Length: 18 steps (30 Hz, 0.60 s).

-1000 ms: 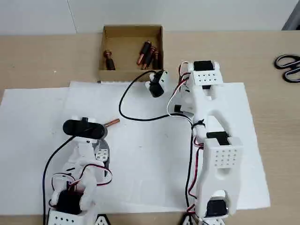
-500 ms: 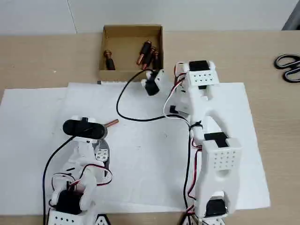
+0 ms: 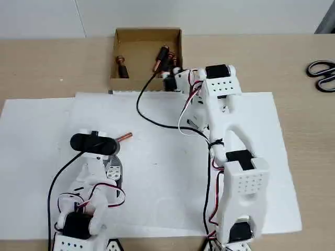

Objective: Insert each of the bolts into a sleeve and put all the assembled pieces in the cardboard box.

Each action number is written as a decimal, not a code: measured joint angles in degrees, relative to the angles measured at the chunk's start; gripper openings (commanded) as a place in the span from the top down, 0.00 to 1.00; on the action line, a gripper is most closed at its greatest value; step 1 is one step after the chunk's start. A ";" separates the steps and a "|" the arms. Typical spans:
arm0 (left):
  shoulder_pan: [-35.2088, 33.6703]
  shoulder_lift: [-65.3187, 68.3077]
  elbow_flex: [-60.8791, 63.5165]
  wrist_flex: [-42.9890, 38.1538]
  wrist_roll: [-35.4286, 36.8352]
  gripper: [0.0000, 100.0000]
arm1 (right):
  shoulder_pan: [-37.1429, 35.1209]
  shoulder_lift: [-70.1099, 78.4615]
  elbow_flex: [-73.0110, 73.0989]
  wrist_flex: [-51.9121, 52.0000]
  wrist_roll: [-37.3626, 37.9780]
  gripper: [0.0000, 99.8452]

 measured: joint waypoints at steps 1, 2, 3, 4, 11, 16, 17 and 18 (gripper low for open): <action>0.00 0.00 0.00 0.00 0.00 0.99 | -0.70 0.00 0.00 0.09 -1.67 0.99; 0.00 0.00 0.00 0.00 0.00 0.99 | -1.41 0.53 0.00 0.09 -3.16 0.99; 0.00 0.00 0.00 0.00 0.00 0.99 | -2.11 1.32 0.00 0.09 -4.40 0.99; 0.00 0.00 0.00 0.00 0.00 0.99 | -2.73 2.55 0.00 0.09 -5.63 0.99; 0.00 0.00 0.00 0.00 0.00 0.99 | -3.69 8.18 -0.53 0.18 -10.29 0.99; 0.00 0.00 0.00 0.00 0.00 0.99 | -3.69 8.70 -0.53 -0.88 -10.37 0.98; 0.00 0.00 0.00 0.00 0.00 0.99 | -3.69 8.70 -0.53 -0.88 -10.37 0.98; 0.00 0.00 0.00 0.00 0.00 0.99 | -3.69 8.70 -0.53 -1.14 -10.37 0.98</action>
